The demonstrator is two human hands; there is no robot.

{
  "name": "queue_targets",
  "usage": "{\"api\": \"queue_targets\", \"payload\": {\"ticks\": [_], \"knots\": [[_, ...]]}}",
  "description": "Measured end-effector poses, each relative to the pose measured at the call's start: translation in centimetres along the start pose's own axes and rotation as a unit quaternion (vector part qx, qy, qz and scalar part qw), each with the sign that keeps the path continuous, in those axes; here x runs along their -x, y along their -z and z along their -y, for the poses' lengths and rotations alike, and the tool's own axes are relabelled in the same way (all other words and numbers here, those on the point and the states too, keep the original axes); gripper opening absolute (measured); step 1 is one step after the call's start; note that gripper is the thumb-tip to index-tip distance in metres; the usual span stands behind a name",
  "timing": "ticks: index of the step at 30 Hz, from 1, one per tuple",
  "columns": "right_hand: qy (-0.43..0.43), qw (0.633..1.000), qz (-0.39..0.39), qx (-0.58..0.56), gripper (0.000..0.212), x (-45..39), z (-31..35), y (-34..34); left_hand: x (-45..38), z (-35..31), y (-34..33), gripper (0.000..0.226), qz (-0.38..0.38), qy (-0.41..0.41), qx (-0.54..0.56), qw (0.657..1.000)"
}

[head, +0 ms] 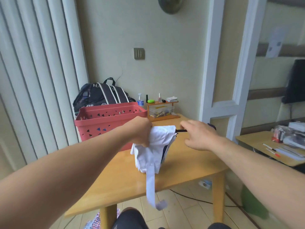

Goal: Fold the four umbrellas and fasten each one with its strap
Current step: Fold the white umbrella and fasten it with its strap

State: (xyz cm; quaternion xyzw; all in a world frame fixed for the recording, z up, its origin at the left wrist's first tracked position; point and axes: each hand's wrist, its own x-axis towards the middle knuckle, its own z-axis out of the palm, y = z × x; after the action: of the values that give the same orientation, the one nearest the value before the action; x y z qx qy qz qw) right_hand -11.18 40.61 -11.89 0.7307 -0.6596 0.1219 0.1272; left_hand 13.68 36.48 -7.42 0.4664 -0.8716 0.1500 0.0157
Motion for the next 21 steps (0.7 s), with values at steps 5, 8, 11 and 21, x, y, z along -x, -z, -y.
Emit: {"api": "queue_targets", "payload": {"ticks": [5, 8, 11, 21], "knots": [[0.048, 0.997, -0.048, -0.047, 0.075, 0.0, 1.3, 2.4, 0.5, -0.1, 0.4, 0.039, -0.023, -0.007, -0.002, 1.000], [-0.025, 0.989, -0.121, 0.076, 0.056, -0.4, -0.9, 2.6, 0.5, 0.1, -0.2, 0.034, -0.029, 0.004, 0.002, 1.000], [-0.187, 0.961, -0.099, -0.175, 0.045, 0.0, -2.5, 1.7, 0.4, 0.0, -0.7, 0.030, -0.044, 0.012, 0.015, 0.999], [0.119, 0.989, -0.081, 0.029, 0.084, -0.8, 4.3, 2.7, 0.0, -1.7, -0.2, 0.030, -0.050, -0.013, -0.005, 0.999]]}}
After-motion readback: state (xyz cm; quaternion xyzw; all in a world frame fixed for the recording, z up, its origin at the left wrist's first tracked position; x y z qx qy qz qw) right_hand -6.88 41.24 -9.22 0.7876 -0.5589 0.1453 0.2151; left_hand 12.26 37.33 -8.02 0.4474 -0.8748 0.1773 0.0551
